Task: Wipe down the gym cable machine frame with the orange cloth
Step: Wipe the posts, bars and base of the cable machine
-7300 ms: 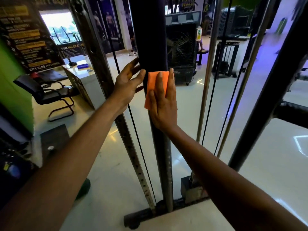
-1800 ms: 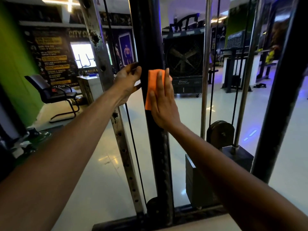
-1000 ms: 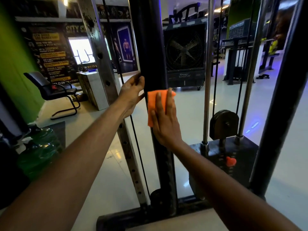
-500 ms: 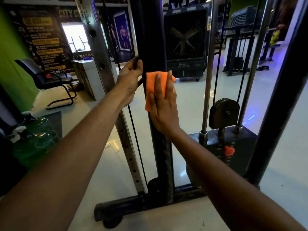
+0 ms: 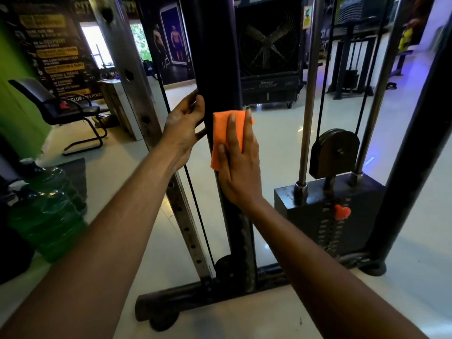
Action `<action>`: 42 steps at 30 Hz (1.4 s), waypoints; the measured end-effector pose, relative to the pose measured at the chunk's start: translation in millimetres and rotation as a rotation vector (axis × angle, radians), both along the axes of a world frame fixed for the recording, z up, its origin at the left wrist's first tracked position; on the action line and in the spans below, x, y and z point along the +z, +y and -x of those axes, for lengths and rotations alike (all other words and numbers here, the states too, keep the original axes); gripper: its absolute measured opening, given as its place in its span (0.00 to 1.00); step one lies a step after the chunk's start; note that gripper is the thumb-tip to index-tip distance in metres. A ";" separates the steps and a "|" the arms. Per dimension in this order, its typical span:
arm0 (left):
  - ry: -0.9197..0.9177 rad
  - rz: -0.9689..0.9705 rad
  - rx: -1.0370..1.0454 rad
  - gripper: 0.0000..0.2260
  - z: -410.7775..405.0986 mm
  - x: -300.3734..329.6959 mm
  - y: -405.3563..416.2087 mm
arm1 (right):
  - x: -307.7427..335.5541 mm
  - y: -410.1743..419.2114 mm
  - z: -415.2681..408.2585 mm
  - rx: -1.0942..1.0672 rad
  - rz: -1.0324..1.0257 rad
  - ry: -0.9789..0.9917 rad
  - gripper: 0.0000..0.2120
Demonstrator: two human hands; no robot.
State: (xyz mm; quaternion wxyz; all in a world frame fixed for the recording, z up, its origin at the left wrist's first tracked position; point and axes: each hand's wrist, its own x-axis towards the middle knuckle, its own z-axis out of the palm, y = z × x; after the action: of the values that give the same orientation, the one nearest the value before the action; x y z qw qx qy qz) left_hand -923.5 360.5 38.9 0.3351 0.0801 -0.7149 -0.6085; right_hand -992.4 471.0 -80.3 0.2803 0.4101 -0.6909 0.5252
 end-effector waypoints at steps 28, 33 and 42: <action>0.005 -0.075 -0.024 0.17 -0.6 -119.0 -3.3 | -110.0 0.4 6.6 -0.007 -0.017 0.085 0.35; -0.020 -0.083 -0.041 0.17 -5.5 -113.4 -2.5 | -73.2 -0.4 4.1 0.023 0.054 -0.003 0.33; -0.017 -0.088 -0.051 0.17 -7.1 -104.2 -0.3 | -134.3 9.3 1.5 0.040 -0.074 -0.002 0.37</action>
State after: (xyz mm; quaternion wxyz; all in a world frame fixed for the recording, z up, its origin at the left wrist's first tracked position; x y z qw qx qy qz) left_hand -916.5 360.2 -65.2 0.3095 0.0817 -0.6920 -0.6471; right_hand -993.9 480.3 -214.6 0.2537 0.4334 -0.7019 0.5051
